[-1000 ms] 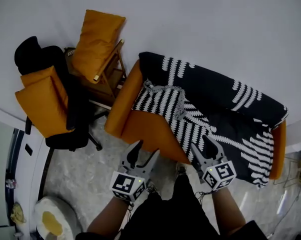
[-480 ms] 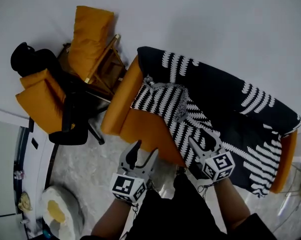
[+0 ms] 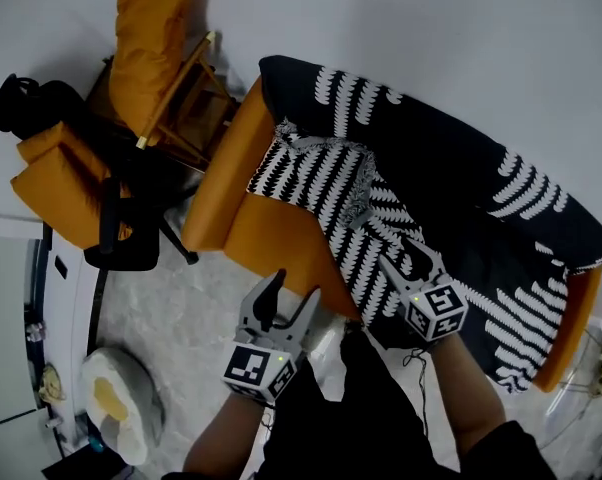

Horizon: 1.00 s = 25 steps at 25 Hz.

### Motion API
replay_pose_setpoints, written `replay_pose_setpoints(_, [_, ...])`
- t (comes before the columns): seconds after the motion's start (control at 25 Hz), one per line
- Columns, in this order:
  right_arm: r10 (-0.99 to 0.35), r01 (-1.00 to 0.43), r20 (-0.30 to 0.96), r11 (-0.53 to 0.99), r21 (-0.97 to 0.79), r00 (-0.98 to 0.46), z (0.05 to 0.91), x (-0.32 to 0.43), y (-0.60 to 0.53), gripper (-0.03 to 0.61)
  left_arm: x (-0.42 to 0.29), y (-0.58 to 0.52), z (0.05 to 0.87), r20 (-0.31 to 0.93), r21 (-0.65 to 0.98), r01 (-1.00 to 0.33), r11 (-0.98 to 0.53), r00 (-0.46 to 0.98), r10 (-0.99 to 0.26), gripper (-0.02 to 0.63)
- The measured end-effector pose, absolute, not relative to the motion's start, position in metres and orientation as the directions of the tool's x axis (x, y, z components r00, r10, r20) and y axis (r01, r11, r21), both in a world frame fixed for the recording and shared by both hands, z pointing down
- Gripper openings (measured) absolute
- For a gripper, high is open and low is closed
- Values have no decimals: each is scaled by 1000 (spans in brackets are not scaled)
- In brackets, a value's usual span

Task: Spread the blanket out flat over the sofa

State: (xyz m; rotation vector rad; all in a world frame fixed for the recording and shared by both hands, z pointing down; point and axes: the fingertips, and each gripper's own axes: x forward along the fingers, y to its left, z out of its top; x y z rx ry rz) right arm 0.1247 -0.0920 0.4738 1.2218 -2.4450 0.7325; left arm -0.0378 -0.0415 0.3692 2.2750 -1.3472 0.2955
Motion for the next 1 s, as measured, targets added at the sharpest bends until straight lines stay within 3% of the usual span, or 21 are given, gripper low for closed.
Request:
replay_pose_setpoints(0.44, [-583, -854, 637, 449, -264, -504, 626, 143, -131, 239, -34, -69, 458, 461, 318, -841, -437, 540, -704, 244])
replay_pose_setpoints(1.0, [-399, -786, 834, 615, -64, -380, 774, 143, -140, 248, -30, -60, 538, 527, 392, -834, -388, 550, -648, 244])
